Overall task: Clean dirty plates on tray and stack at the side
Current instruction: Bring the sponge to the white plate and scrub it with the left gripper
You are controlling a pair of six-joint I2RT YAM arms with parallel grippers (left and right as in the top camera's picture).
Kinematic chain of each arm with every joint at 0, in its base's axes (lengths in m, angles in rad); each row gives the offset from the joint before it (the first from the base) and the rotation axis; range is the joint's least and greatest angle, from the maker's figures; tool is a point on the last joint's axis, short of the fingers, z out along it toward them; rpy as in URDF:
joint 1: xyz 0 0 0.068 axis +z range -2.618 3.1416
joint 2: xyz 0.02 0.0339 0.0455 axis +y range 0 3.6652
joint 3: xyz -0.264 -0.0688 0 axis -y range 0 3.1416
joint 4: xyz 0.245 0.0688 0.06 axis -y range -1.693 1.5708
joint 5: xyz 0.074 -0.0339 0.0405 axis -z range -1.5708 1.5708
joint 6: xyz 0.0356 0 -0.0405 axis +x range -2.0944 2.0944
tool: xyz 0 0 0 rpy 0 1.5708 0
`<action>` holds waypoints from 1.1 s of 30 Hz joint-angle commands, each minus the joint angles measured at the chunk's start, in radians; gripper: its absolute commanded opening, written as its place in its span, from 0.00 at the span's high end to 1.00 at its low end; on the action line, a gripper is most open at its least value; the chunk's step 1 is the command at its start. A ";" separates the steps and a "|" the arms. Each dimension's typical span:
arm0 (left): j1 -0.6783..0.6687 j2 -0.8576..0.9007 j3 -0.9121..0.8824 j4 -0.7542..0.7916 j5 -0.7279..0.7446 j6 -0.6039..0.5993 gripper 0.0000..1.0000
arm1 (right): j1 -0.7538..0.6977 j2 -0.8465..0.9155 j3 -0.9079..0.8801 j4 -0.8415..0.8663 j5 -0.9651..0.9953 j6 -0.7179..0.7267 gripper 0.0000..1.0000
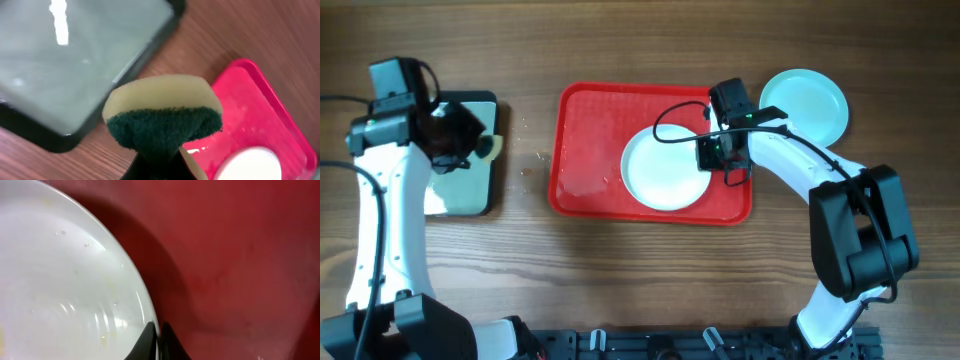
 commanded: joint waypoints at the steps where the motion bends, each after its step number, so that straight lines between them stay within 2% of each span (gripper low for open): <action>1: -0.103 0.005 -0.014 0.052 0.058 0.022 0.96 | 0.001 0.023 -0.005 0.098 -0.068 0.003 0.96; 4: -0.209 0.005 -0.060 0.149 0.061 -0.022 0.96 | 0.000 0.030 -0.005 0.187 -0.076 0.005 0.96; 11: -0.444 0.018 -0.174 0.409 0.057 -0.096 0.96 | 0.001 0.099 -0.005 0.270 -0.110 0.021 0.96; 13: -0.504 0.043 -0.199 0.496 0.056 -0.145 0.96 | 0.002 0.127 -0.004 0.266 -0.130 0.012 0.96; 20: -0.633 0.229 -0.200 0.648 0.063 -0.289 0.96 | 0.002 0.143 0.018 0.168 -0.131 -0.058 0.96; 22: -0.676 0.291 -0.200 0.696 0.068 -0.293 0.96 | 0.002 0.143 0.028 0.156 -0.131 -0.057 0.96; 26: -0.712 0.359 -0.200 0.726 0.024 -0.298 0.96 | 0.002 0.143 0.028 0.136 -0.114 -0.055 0.96; 28: -0.712 0.386 -0.200 0.727 0.008 -0.348 0.96 | 0.002 0.143 0.028 0.122 -0.088 -0.055 0.96; 33: -0.711 0.438 -0.200 0.716 -0.119 -0.370 0.96 | 0.002 0.143 0.028 0.075 -0.017 -0.058 0.96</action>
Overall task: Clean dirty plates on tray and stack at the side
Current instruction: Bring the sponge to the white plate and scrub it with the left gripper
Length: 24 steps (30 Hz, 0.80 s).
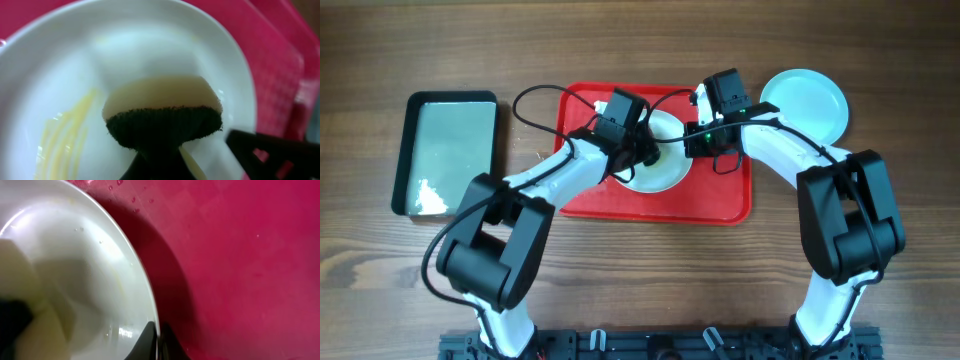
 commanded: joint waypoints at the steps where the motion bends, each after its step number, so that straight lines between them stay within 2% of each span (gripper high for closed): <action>1: 0.005 0.040 -0.008 -0.026 -0.148 -0.034 0.96 | 0.005 0.052 -0.024 -0.041 0.104 -0.024 0.96; 5: 0.012 0.041 -0.008 -0.118 -0.250 -0.034 0.96 | 0.005 0.052 -0.024 -0.045 0.113 -0.024 0.96; 10: 0.056 0.005 -0.006 -0.180 -0.261 -0.001 0.96 | 0.005 0.052 -0.024 -0.056 0.166 -0.024 0.96; 14: 0.088 -0.110 0.033 -0.321 -0.460 0.023 0.96 | 0.002 0.052 -0.024 -0.063 0.168 -0.025 0.96; 16: 0.094 -0.169 0.041 -0.338 -0.473 0.031 0.96 | 0.002 0.052 -0.024 -0.062 0.167 -0.024 0.96; 17: 0.094 -0.190 0.041 -0.332 -0.445 0.043 0.96 | 0.002 0.052 -0.024 -0.063 0.167 -0.024 0.96; 21: 0.093 -0.215 0.040 -0.219 -0.076 0.309 0.96 | 0.002 0.052 -0.024 -0.064 0.167 -0.024 0.96; 24: 0.089 -0.173 0.039 -0.204 0.085 0.373 0.96 | 0.002 0.052 -0.024 -0.064 0.160 -0.024 0.96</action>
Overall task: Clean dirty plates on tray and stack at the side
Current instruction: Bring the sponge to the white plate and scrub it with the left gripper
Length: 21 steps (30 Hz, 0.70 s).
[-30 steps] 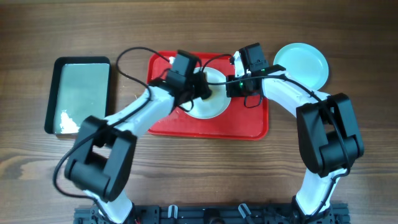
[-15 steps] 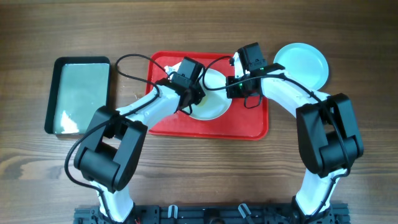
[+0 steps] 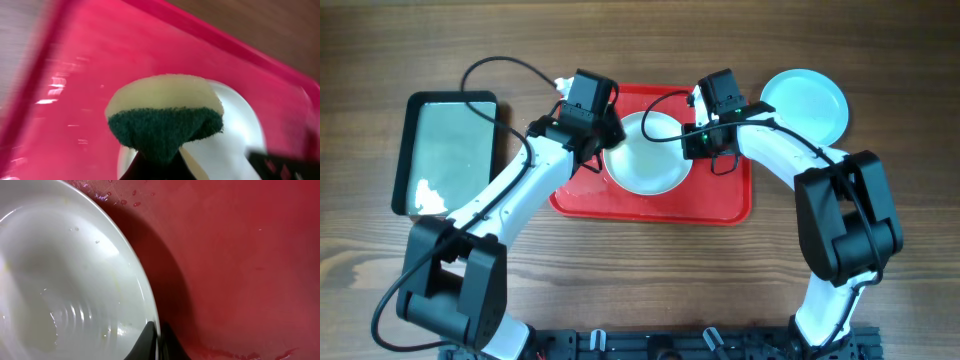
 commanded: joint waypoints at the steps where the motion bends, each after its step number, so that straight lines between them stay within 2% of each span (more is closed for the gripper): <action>1: -0.013 0.062 0.009 0.008 0.288 0.193 0.96 | -0.016 0.053 -0.035 -0.032 0.115 -0.023 0.96; 4: -0.017 0.135 0.009 0.024 0.336 0.231 0.96 | -0.016 0.053 -0.035 -0.028 0.100 -0.021 0.96; 9: -0.017 0.245 0.009 0.050 0.351 0.233 0.96 | -0.016 0.053 -0.035 -0.038 0.100 -0.021 0.96; 11: -0.015 0.281 0.009 0.040 0.341 0.267 0.96 | -0.016 0.053 -0.035 -0.040 0.100 -0.022 0.96; 13: -0.009 0.291 0.009 0.011 0.208 0.283 0.96 | -0.016 0.053 -0.035 -0.045 0.101 -0.022 0.96; 17: 0.014 0.274 0.009 -0.070 -0.245 0.219 0.96 | -0.016 0.053 -0.035 -0.045 0.101 -0.024 0.96; 21: 0.028 0.222 0.009 -0.101 -0.511 0.193 0.96 | -0.016 0.053 -0.035 -0.045 0.106 -0.024 0.96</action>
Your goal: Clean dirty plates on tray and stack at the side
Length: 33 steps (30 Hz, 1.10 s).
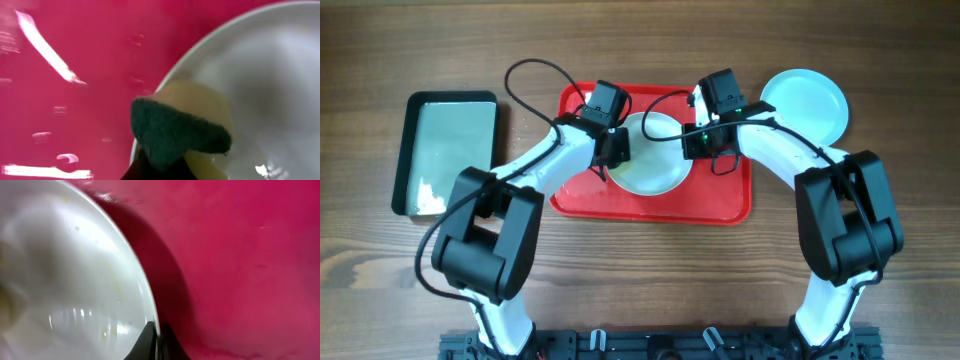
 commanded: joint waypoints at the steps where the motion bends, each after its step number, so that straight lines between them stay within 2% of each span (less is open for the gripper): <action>1: 0.044 -0.018 -0.034 -0.034 -0.492 -0.027 0.96 | -0.017 0.052 -0.036 -0.039 0.126 -0.024 0.96; 5: 0.054 -0.125 -0.029 -0.018 -0.469 -0.107 0.96 | -0.017 0.031 -0.005 -0.055 0.128 -0.028 0.96; 9: 0.149 -0.306 -0.028 -0.022 -0.172 -0.125 0.96 | -0.010 -0.006 0.116 -0.123 0.131 -0.101 0.96; 11: 0.260 -0.400 -0.028 -0.041 0.020 -0.124 0.96 | 0.013 -0.013 0.202 -0.163 0.160 -0.182 0.96; 13: 0.367 -0.453 -0.028 -0.082 0.137 -0.124 0.96 | 0.047 -0.013 0.278 -0.199 0.230 -0.255 0.96; 17: 0.599 -0.486 -0.028 -0.237 0.193 -0.124 0.96 | 0.174 -0.013 0.401 -0.208 0.572 -0.442 0.96; 20: 0.739 -0.481 -0.028 -0.320 0.192 -0.123 0.96 | 0.308 -0.013 0.439 -0.114 0.939 -0.673 0.96; 23: 0.815 -0.481 -0.028 -0.325 0.193 -0.123 0.96 | 0.414 -0.013 0.438 0.052 1.212 -0.922 0.96; 26: 0.845 -0.481 -0.029 -0.325 0.192 -0.119 0.96 | 0.505 -0.013 0.438 0.275 1.350 -1.184 0.96; 29: 0.844 -0.480 -0.029 -0.326 0.192 -0.116 0.96 | 0.562 -0.013 0.438 0.434 1.386 -1.378 0.96; 33: 0.844 -0.480 -0.031 -0.326 0.192 -0.116 0.96 | 0.614 -0.013 0.438 0.571 1.393 -1.463 0.96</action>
